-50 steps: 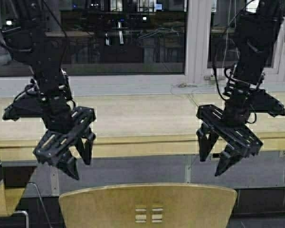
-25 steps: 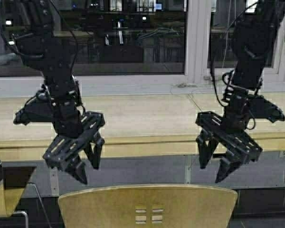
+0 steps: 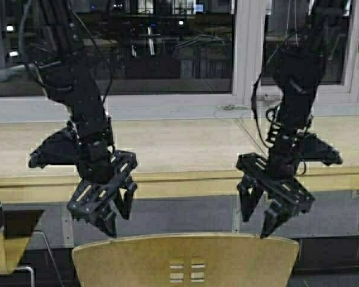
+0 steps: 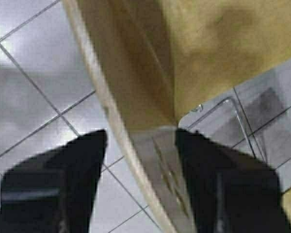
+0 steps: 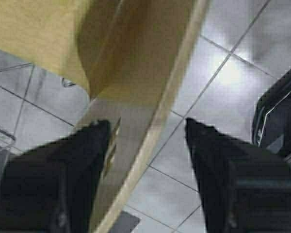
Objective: Push the chairs under the table
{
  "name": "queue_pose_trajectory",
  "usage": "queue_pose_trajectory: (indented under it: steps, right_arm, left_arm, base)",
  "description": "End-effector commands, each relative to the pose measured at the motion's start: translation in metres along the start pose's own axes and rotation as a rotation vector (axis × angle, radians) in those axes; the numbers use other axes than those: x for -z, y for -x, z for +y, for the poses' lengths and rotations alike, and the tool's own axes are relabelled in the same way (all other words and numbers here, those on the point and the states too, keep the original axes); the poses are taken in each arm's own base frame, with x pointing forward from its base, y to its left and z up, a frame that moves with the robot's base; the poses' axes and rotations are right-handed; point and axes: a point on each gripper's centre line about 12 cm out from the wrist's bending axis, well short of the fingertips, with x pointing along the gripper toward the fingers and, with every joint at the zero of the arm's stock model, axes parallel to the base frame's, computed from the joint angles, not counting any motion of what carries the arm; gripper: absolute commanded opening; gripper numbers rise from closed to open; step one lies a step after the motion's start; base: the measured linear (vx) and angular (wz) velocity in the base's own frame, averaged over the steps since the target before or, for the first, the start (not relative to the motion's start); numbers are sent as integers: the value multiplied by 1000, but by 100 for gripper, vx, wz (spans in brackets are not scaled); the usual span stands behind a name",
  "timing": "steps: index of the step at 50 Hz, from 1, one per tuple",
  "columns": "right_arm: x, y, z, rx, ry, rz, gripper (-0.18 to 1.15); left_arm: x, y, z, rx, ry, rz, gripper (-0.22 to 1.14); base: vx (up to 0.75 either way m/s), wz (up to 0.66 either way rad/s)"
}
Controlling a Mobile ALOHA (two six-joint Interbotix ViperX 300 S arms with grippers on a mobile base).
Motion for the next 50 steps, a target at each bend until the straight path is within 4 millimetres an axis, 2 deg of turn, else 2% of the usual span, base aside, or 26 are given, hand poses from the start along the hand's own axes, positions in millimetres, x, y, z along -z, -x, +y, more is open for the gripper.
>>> queue_pose_trajectory:
  steps: [1,18,29,43,50]
  right_arm:
    - [0,-5,10,-10,3,9,86]
    - [-3,-41,11,29,2,18,86]
    - [-5,-67,14,45,7,22,86]
    - [-5,-100,13,75,16,44,86]
    - [-6,-104,21,60,25,44,80]
  left_arm:
    - [3,-5,-9,18,7,-1,84]
    - [2,-36,-5,-26,18,-12,84]
    - [-7,-63,-1,-61,50,-29,84]
    - [-5,-94,-1,-80,60,-25,83]
    - [-3,-102,-10,-66,60,-17,74]
  base:
    - [1,0]
    - [0,0]
    - [0,0]
    - [0,0]
    - [1,-1]
